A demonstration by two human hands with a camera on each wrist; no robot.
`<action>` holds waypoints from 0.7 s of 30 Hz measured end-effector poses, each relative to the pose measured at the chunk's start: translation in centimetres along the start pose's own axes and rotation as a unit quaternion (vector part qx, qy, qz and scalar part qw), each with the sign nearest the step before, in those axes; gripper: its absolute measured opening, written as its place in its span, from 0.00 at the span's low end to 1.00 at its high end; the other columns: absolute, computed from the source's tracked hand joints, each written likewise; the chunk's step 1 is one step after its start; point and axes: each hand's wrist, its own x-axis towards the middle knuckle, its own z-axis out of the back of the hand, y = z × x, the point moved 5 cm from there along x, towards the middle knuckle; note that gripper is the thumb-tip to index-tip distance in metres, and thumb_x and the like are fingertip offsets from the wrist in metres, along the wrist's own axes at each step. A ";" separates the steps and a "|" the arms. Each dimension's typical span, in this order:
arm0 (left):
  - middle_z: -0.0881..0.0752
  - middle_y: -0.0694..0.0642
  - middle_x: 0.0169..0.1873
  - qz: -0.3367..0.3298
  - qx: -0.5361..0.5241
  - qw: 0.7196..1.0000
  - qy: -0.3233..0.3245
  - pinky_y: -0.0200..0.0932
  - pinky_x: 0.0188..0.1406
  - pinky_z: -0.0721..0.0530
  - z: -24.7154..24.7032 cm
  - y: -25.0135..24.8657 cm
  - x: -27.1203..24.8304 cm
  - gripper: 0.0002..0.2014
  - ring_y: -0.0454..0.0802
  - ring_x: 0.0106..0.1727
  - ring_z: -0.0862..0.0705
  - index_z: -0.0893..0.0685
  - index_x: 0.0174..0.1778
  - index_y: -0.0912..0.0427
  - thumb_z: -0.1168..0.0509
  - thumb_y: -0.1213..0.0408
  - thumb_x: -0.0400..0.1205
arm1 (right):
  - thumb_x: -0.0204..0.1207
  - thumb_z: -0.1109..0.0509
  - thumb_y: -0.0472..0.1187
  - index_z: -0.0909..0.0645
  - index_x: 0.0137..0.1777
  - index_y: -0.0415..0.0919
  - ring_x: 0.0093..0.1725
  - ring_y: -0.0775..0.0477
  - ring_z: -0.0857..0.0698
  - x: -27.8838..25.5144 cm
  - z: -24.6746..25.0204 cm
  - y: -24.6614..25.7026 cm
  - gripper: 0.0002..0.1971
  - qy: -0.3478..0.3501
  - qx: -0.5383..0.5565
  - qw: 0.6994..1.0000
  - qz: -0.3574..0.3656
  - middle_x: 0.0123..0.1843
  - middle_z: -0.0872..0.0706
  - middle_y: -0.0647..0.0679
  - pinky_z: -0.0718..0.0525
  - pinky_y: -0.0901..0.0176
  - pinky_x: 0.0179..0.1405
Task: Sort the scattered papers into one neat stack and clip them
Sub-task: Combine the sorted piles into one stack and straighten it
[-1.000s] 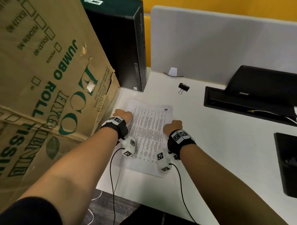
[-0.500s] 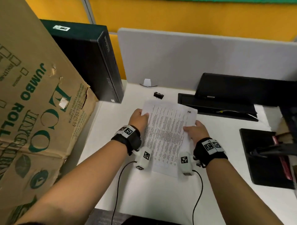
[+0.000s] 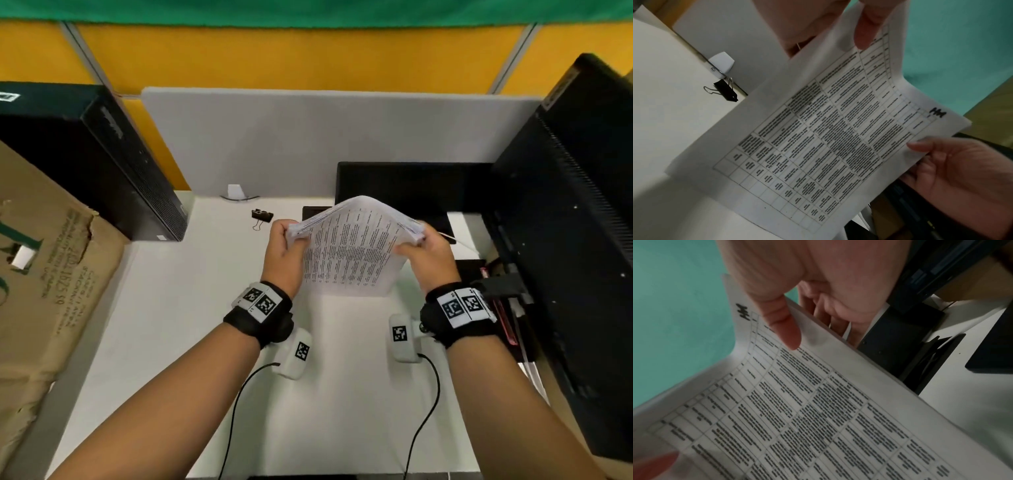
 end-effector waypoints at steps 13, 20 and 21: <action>0.18 0.51 0.39 0.022 -0.080 0.994 -0.070 0.22 0.30 0.22 -1.1 -1.6 0.4 0.08 0.26 0.30 0.18 0.22 0.53 0.68 0.44 0.76 0.82 | 0.75 0.42 0.27 0.20 0.38 0.47 0.32 0.64 0.15 1.3 -0.2 1.3 0.15 -0.046 0.097 0.994 0.027 0.31 0.12 0.60 0.20 0.70 0.35; 0.16 0.50 0.42 0.005 -0.073 0.996 -0.053 0.23 0.35 0.20 -1.2 -1.8 -0.1 0.15 0.28 0.36 0.15 0.23 0.57 0.67 0.35 0.59 0.83 | 0.78 0.29 0.45 0.22 0.57 0.47 0.45 0.51 0.10 1.1 -0.9 1.1 0.10 0.017 0.128 0.992 0.018 0.46 0.10 0.49 0.14 0.50 0.47; 0.15 0.48 0.41 0.003 -0.068 0.996 -0.057 0.22 0.35 0.21 -1.2 -1.9 0.0 0.14 0.28 0.37 0.16 0.22 0.55 0.66 0.36 0.57 0.84 | 0.78 0.28 0.48 0.23 0.63 0.46 0.46 0.51 0.10 1.0 -0.9 1.1 0.16 0.008 0.134 0.991 0.013 0.47 0.10 0.48 0.13 0.50 0.48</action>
